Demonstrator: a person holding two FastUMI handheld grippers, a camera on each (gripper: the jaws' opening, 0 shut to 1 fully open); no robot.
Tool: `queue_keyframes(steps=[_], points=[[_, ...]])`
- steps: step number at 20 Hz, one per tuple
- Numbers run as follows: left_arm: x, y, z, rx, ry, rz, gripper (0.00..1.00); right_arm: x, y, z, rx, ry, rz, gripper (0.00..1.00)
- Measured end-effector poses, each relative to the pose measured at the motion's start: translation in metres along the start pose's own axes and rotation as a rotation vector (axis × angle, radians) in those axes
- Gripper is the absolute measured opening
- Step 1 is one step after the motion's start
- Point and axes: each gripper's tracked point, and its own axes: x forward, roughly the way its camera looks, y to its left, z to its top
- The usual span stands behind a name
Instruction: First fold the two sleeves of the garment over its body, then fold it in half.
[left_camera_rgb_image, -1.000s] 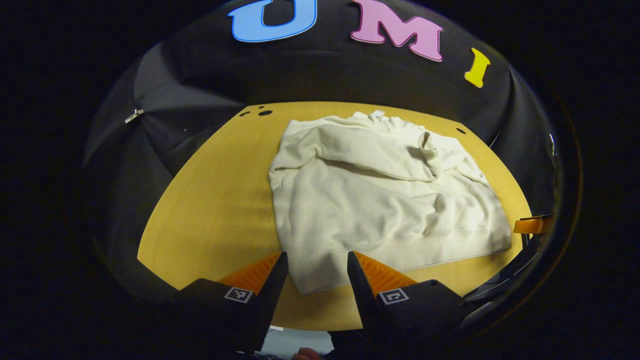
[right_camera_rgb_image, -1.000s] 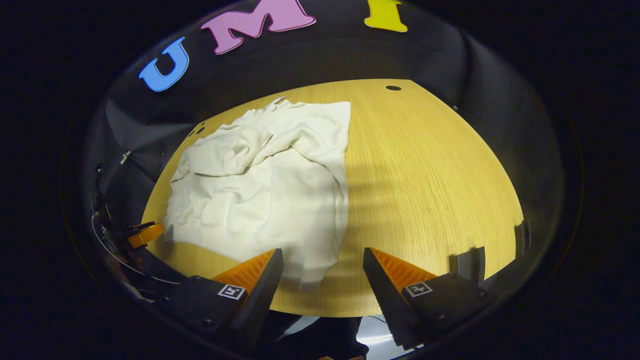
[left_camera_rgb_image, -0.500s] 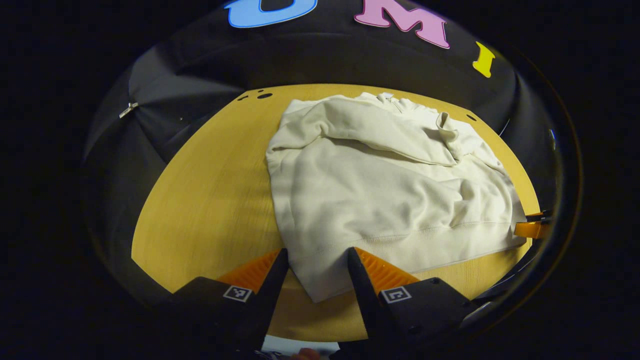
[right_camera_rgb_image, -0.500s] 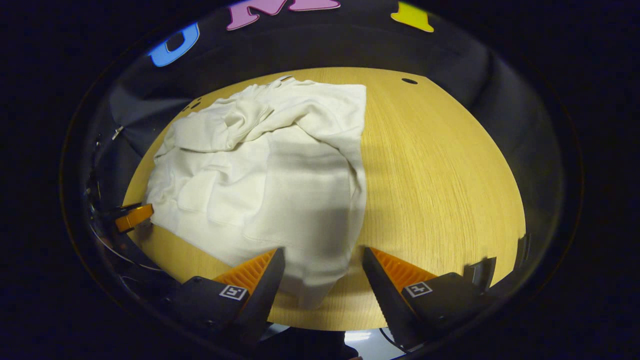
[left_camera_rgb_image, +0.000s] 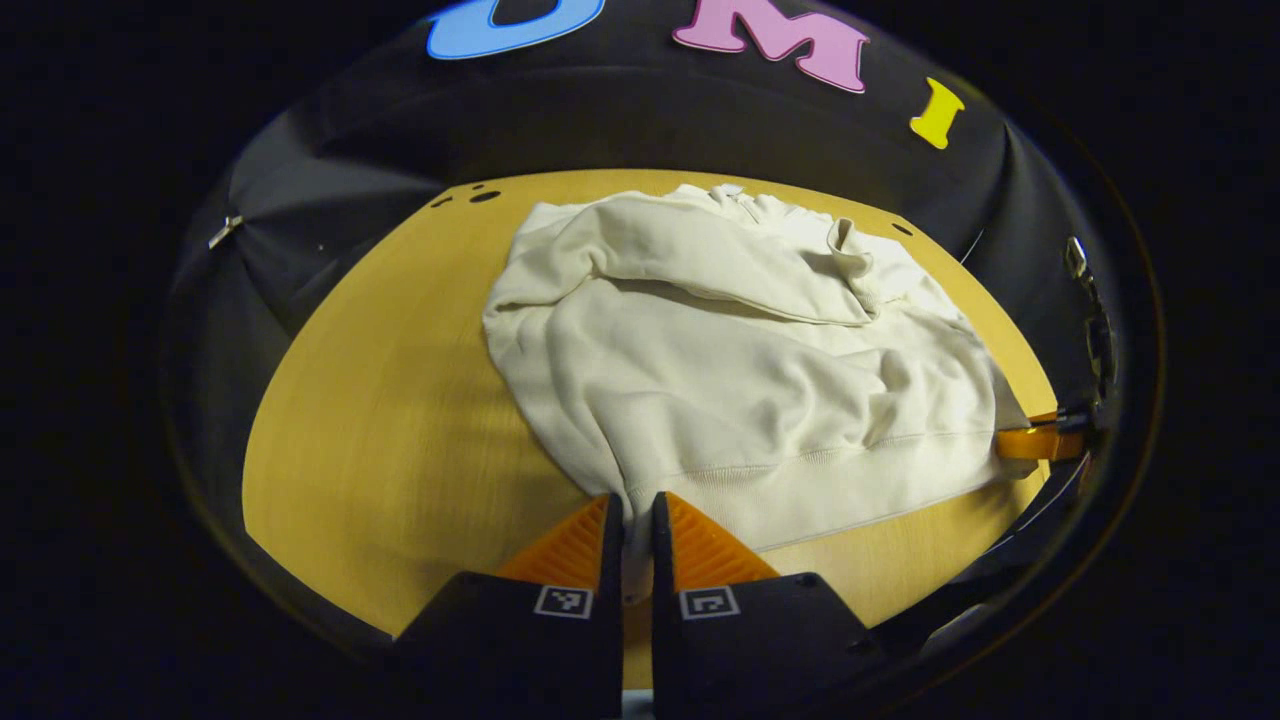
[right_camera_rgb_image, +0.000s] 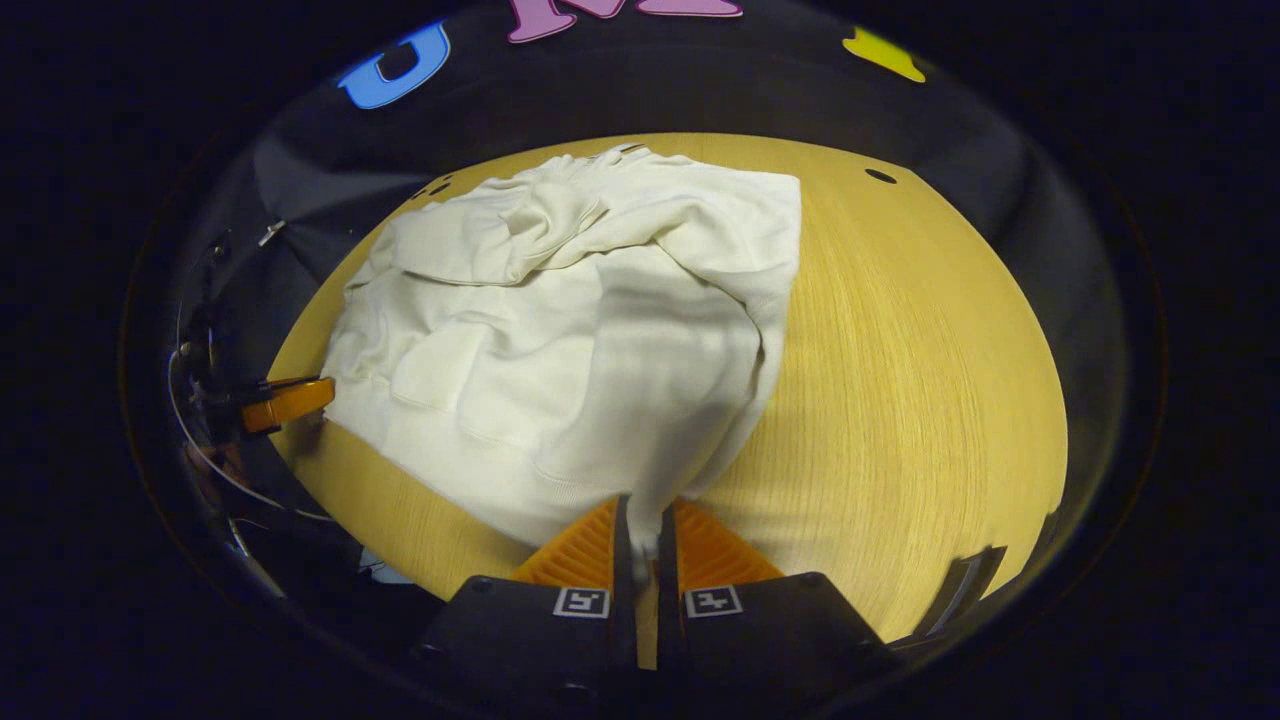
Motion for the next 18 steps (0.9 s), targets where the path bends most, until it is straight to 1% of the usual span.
queue_keyframes(steps=[1, 3, 5, 8, 11, 15, 18], points=[[-0.001, 0.000, 0.000, -0.012, 0.012, -0.021, 0.12, -0.003, -0.001, -0.001, -0.005, -0.004, 0.005, 0.13], [-0.004, 0.005, 0.000, -0.006, 0.030, -0.026, 0.08, -0.004, 0.002, -0.001, 0.002, -0.004, 0.021, 0.12], [-0.007, 0.009, 0.001, 0.021, 0.042, -0.017, 0.07, -0.008, 0.003, 0.004, 0.019, -0.006, 0.042, 0.13], [-0.016, 0.004, 0.006, 0.027, 0.054, -0.033, 0.06, -0.028, 0.002, 0.019, 0.038, -0.045, 0.067, 0.12], [-0.030, 0.000, 0.018, 0.000, 0.049, -0.054, 0.06, -0.050, 0.004, 0.035, 0.070, -0.085, 0.091, 0.12], [-0.053, -0.002, 0.048, -0.042, -0.004, -0.059, 0.06, -0.071, 0.006, 0.065, 0.102, -0.164, 0.098, 0.12], [-0.063, 0.002, 0.079, -0.091, -0.059, -0.052, 0.06, -0.082, 0.001, 0.101, 0.142, -0.247, 0.097, 0.12]])
